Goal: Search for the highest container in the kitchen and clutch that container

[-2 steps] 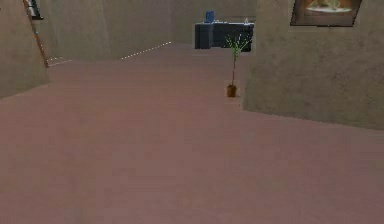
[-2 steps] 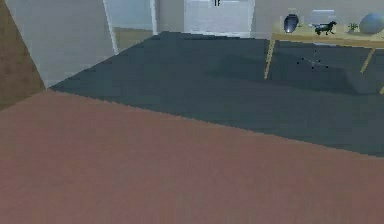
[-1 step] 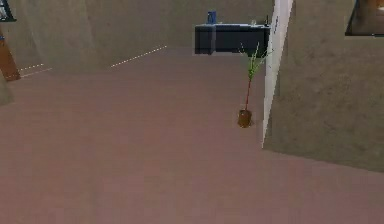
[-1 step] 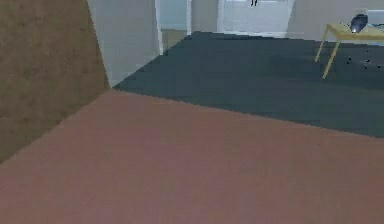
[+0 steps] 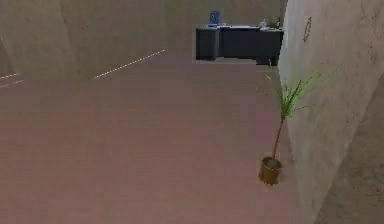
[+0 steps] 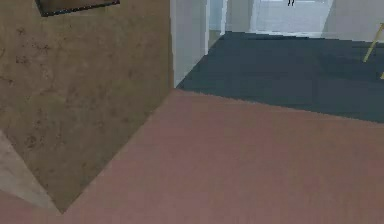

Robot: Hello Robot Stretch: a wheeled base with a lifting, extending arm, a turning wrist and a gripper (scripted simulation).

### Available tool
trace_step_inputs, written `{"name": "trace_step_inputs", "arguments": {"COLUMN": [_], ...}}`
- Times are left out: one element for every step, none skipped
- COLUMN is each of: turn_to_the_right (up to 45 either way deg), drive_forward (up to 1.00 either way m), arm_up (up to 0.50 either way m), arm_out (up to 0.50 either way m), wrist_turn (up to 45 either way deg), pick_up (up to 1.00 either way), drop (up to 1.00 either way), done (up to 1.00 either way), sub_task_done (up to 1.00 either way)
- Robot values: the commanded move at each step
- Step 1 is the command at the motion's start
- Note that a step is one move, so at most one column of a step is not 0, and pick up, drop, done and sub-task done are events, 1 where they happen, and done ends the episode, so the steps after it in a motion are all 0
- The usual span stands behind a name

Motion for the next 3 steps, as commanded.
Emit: {"name": "trace_step_inputs", "arguments": {"turn_to_the_right": [0.0, 0.0, 15.0], "drive_forward": [1.0, 0.3, 0.0], "arm_up": [0.0, 0.0, 0.0], "arm_out": [0.0, 0.0, 0.0], "wrist_turn": [0.0, 0.0, 0.0], "pick_up": [0.0, 0.0, 0.0], "drop": [0.0, 0.0, 0.0], "done": [0.0, 0.0, 0.0], "sub_task_done": [0.0, 0.0, 0.0]}}
